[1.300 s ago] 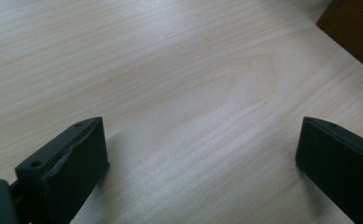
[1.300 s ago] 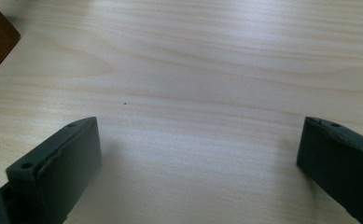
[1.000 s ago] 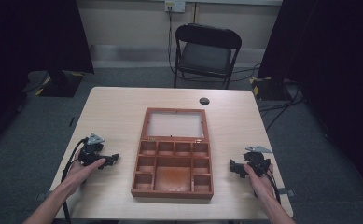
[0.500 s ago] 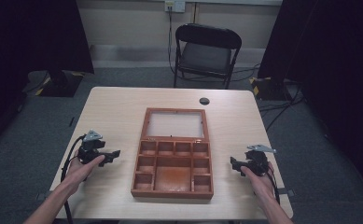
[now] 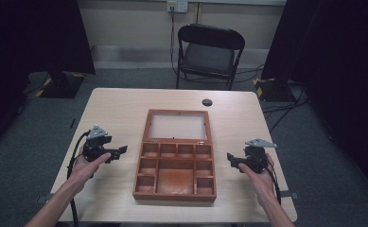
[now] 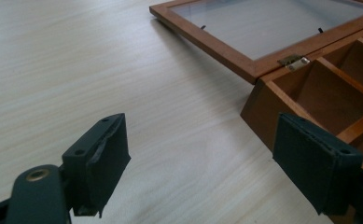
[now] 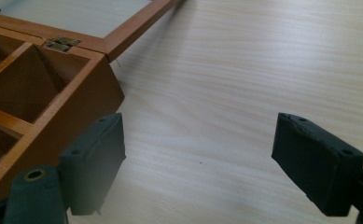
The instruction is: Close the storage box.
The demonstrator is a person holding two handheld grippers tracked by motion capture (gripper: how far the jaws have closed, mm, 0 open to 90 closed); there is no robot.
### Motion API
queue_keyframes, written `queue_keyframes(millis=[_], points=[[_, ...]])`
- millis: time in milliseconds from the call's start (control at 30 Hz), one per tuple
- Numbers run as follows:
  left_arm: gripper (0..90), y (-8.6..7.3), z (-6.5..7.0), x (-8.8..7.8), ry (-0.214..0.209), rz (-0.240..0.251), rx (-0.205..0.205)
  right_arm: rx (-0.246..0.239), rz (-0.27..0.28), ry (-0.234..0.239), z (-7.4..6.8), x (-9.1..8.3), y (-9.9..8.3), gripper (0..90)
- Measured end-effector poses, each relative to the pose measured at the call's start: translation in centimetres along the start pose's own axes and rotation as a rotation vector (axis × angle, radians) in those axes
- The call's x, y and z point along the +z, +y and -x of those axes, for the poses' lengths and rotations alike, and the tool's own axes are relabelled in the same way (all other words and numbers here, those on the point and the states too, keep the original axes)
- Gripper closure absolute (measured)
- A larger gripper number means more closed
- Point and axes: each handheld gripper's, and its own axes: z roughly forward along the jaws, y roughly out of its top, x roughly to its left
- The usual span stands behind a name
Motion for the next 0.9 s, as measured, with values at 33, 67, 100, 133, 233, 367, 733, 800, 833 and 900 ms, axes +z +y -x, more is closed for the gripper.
queue_keyframes(millis=[33, 67, 100, 133, 233, 367, 733, 800, 833, 900], points=[[18.4, 0.1, 0.1, 0.1, -0.009, -0.009, 0.003, -0.008, 0.004, 0.001, -0.2, 0.0, 0.4, 19.7], [18.4, 0.2, 0.1, 0.2, -0.018, -0.024, 0.013, -0.014, 0.01, 0.004, -0.3, 0.1, 0.6, 20.0], [18.2, 0.4, 0.2, 0.3, -0.026, -0.022, 0.005, -0.016, 0.021, 0.007, -0.5, 0.2, 0.9, 19.8], [18.2, 0.6, 0.2, 0.3, -0.031, -0.012, 0.003, -0.021, 0.023, 0.015, -0.6, 0.3, 1.1, 19.8], [18.2, 1.2, 0.3, 0.5, -0.033, 0.0, 0.009, -0.03, 0.016, 0.042, -1.2, 0.9, 1.8, 19.6], [17.9, 1.9, 0.0, 1.0, -0.051, 0.0, -0.031, -0.038, 0.009, 0.07, -2.1, 1.7, 2.7, 19.6], [17.1, 4.9, -1.0, 1.5, -0.042, 0.013, -0.054, 0.0, 0.009, 0.121, -2.7, 2.8, 7.2, 20.5], [17.1, 5.7, -1.2, 1.7, -0.03, 0.013, -0.049, -0.002, 0.014, 0.128, -2.6, 3.0, 8.2, 20.4], [17.1, 5.9, -1.2, 1.8, -0.03, 0.015, -0.047, -0.001, 0.013, 0.126, -2.5, 3.2, 8.8, 20.3], [17.1, 6.7, -1.2, 2.1, -0.03, 0.018, -0.044, 0.001, 0.014, 0.126, -2.4, 3.4, 9.7, 19.6]])
